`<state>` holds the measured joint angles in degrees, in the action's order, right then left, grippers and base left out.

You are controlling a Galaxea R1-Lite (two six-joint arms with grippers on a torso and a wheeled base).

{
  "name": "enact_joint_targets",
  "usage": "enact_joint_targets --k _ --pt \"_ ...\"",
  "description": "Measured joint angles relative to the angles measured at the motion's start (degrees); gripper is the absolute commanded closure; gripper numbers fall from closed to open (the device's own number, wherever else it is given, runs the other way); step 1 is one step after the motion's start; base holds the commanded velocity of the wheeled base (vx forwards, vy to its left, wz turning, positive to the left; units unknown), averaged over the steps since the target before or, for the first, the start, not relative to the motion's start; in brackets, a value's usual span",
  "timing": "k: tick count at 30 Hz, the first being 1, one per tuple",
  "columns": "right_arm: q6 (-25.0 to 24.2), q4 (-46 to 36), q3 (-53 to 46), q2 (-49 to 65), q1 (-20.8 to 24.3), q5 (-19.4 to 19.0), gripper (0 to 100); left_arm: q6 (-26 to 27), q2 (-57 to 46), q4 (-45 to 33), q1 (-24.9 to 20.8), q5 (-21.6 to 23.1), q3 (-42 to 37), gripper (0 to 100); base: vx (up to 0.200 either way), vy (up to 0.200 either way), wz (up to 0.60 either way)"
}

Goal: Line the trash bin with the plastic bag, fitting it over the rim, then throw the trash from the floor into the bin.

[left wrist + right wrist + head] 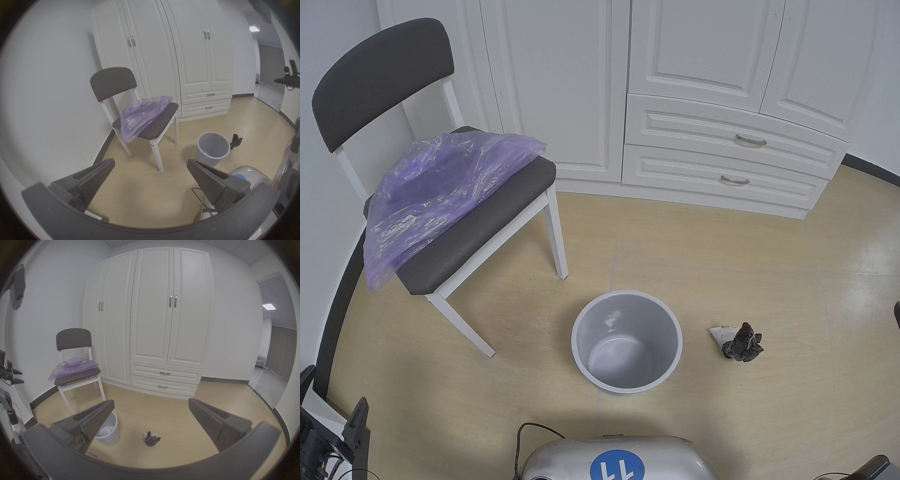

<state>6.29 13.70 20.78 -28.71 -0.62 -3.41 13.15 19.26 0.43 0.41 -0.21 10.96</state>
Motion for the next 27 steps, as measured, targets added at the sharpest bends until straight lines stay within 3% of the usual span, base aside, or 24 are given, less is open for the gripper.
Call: enact_joint_targets --k 9,13,20,23,27 --pt "-2.38 9.67 1.45 -9.52 3.12 4.14 0 3.82 9.45 0.11 -0.04 -1.12 4.3 0 0.0 0.0 0.0" --pt "-3.32 11.97 3.41 -12.87 7.23 10.58 0 5.71 12.43 0.15 -0.04 -1.23 6.77 0 0.0 0.0 0.0" --pt "-5.01 18.43 7.24 -19.08 18.75 22.38 0 7.16 16.92 -0.05 0.0 -1.93 11.97 0 0.0 0.0 0.0" --pt "-5.32 21.66 8.05 -22.36 22.26 24.95 0 7.84 18.93 -0.11 -0.12 -2.99 14.53 0 0.0 0.0 0.0" --pt "-4.99 22.75 8.07 -25.33 24.16 25.66 0 8.94 21.36 -0.16 -0.32 -4.14 16.38 0 0.0 0.0 0.0"
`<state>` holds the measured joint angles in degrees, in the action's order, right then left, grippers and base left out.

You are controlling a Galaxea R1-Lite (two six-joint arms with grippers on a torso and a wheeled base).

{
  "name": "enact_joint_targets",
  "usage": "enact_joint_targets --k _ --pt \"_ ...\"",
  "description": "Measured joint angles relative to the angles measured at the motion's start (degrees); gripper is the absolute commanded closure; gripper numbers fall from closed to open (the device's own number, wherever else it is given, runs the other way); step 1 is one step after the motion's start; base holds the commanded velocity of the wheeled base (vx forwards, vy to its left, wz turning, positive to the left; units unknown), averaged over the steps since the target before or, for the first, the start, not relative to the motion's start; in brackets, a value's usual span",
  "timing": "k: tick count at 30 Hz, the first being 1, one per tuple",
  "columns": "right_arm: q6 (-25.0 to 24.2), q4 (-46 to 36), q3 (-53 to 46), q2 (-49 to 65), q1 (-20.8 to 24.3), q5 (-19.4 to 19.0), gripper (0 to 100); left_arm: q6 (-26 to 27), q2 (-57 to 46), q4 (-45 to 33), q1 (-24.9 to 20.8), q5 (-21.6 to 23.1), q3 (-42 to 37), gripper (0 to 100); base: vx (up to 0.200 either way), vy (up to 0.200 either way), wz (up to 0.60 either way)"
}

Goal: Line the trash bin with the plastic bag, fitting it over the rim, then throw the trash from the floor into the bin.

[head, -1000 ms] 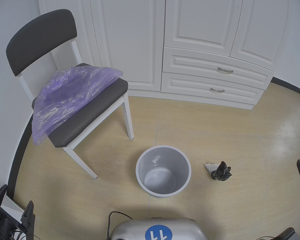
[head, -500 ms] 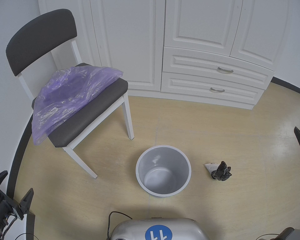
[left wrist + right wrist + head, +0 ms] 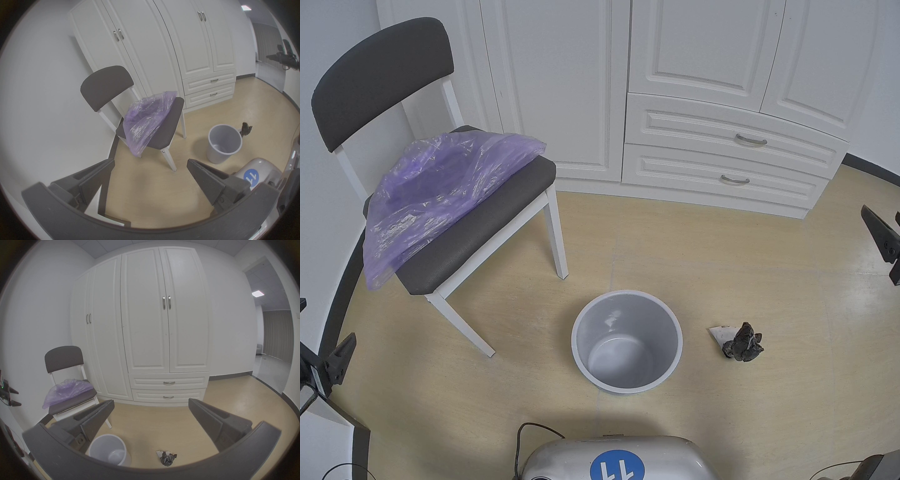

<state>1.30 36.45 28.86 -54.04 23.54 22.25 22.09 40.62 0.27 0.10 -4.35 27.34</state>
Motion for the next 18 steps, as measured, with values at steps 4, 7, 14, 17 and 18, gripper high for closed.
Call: enact_joint_targets --k 4,7,14,17,18 --pt "3.34 -0.22 -0.11 0.46 0.57 0.11 0 5.17 2.12 -0.05 0.0 -3.69 1.78 0 0.0 0.0 0.0" --pt "6.61 -0.33 -0.57 1.51 0.73 0.09 0 9.52 3.67 0.0 -0.07 -5.77 3.24 0 0.0 0.0 0.0" --pt "10.13 -0.32 -2.76 3.05 1.32 0.27 0 14.99 9.19 0.22 -0.17 -8.2 6.58 0 0.0 0.0 0.0" --pt "9.94 -0.07 -3.41 2.61 1.82 0.41 0 15.41 12.46 0.49 -0.21 -9.08 7.55 0 0.0 0.0 0.0" --pt "9.78 -0.05 -3.47 2.47 1.9 0.44 0 15.46 13.31 0.57 -0.21 -9.28 7.69 0 0.0 0.0 0.0"
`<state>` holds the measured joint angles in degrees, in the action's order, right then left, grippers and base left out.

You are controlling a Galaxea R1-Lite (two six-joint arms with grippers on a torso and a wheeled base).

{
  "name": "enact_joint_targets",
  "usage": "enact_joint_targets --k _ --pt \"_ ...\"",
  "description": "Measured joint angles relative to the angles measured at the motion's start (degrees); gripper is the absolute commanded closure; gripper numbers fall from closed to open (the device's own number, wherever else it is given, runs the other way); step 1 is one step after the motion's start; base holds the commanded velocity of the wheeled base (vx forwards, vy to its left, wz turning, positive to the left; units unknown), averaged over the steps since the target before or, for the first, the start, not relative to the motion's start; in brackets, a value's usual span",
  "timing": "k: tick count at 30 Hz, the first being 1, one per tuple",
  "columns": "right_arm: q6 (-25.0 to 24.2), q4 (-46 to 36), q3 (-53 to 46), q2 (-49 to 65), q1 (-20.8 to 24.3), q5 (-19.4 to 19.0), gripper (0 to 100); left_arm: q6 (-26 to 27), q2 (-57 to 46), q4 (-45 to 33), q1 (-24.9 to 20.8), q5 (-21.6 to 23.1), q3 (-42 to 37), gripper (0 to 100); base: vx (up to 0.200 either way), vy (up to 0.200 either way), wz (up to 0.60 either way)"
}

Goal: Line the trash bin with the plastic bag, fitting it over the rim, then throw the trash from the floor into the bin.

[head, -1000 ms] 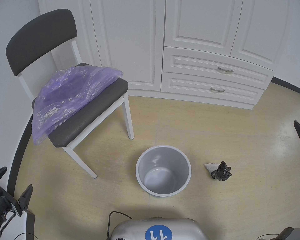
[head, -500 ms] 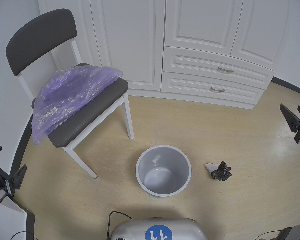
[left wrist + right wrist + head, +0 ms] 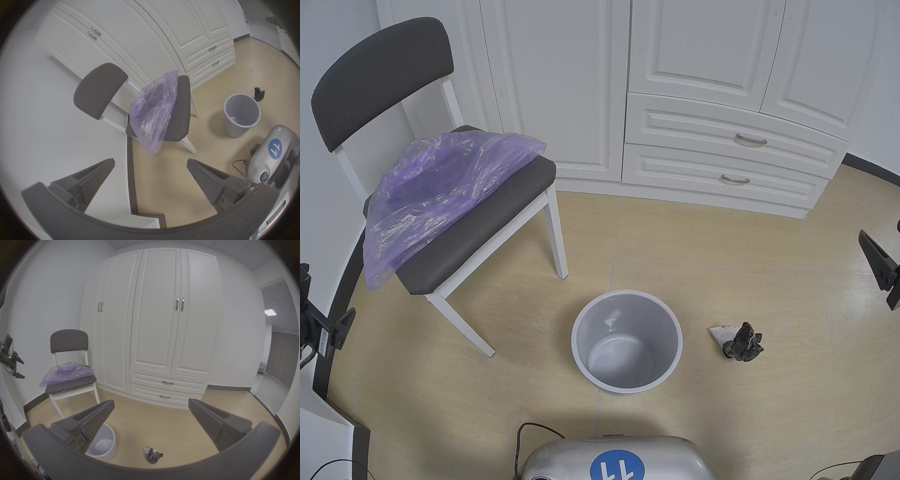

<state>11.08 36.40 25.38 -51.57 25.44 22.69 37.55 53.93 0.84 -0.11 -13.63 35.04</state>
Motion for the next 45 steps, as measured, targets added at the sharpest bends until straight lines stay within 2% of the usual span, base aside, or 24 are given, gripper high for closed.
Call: enact_joint_targets --k 6,12,21,25,28,32,37,45 --pt "-0.99 0.11 -0.17 -0.72 0.29 0.05 0 -0.13 6.21 0.63 -0.05 -1.21 0.32 0 0.0 0.0 0.0" --pt "-1.72 0.13 -0.17 -1.33 0.33 0.02 0 -0.68 12.41 5.85 0.01 -2.93 0.13 0 0.0 0.0 0.0" --pt "-3.86 0.11 1.21 -1.93 0.3 0.05 0 -8.84 18.44 13.71 0.4 -3.23 -4.12 0 0.0 0.0 0.0" --pt "-4.71 0.11 2.12 -1.93 0.29 0.17 0 -9.85 20.46 18.33 1.26 -3.12 -6.23 0 0.0 0.0 0.0" --pt "-6.62 0.13 3.43 -1.99 0.74 0.22 0 -9.89 21.92 22.0 2.12 -3.04 -7.18 0 0.0 0.0 0.0" --pt "-12.2 0.11 6.4 -2.26 3.22 1.01 0 -9.8 24.32 25.41 4.29 -2.86 -7.64 0 0.0 0.0 0.0" --pt "-17.73 0.16 10.25 -4.08 6.45 5.28 0 -9.74 27.44 29.21 7.68 -0.82 -7.4 0 0.0 0.0 0.0" --pt "-19.26 0.13 12.18 -6.7 9.5 6.22 0 -9.94 31.15 32.74 11.33 2.11 -5.91 0 0.0 0.0 0.0"
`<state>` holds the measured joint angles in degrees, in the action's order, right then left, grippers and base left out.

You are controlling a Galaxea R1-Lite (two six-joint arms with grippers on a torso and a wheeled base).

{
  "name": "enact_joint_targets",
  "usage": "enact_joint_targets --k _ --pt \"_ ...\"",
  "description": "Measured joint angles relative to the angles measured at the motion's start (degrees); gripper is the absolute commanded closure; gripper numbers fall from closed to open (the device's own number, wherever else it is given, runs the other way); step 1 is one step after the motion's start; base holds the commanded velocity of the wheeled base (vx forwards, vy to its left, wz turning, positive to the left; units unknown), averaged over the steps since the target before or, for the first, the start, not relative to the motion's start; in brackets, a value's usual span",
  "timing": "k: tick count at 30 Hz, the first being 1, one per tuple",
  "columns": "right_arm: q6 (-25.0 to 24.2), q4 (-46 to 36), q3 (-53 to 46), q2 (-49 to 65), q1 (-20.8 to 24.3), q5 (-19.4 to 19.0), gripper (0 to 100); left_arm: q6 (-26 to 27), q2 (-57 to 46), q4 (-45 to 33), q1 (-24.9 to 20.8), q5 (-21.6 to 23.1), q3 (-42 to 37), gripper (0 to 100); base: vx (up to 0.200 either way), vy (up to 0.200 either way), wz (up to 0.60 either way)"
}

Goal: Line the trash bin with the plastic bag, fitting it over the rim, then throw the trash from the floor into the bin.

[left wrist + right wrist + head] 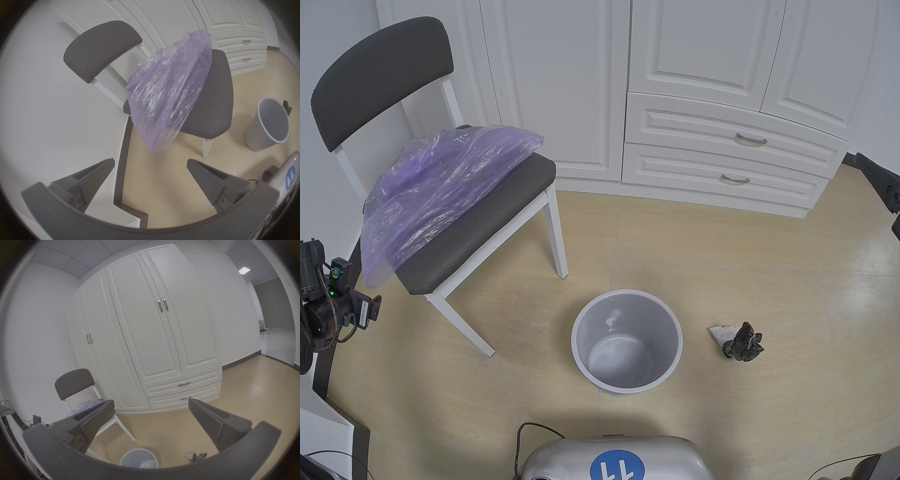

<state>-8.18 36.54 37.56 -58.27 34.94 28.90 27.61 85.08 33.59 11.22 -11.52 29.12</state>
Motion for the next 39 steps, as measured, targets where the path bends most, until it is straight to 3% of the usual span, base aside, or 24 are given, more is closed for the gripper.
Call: enact_joint_targets --k 20,39 --pt "-1.67 0.06 0.33 -2.08 0.41 -0.13 0 -1.48 4.14 2.67 2.01 0.24 6.16 0 0.0 0.0 0.0" --pt "-1.8 0.02 0.41 -1.67 0.37 -0.44 0 -4.24 7.39 3.04 1.76 0.15 5.85 0 0.0 0.0 0.0"
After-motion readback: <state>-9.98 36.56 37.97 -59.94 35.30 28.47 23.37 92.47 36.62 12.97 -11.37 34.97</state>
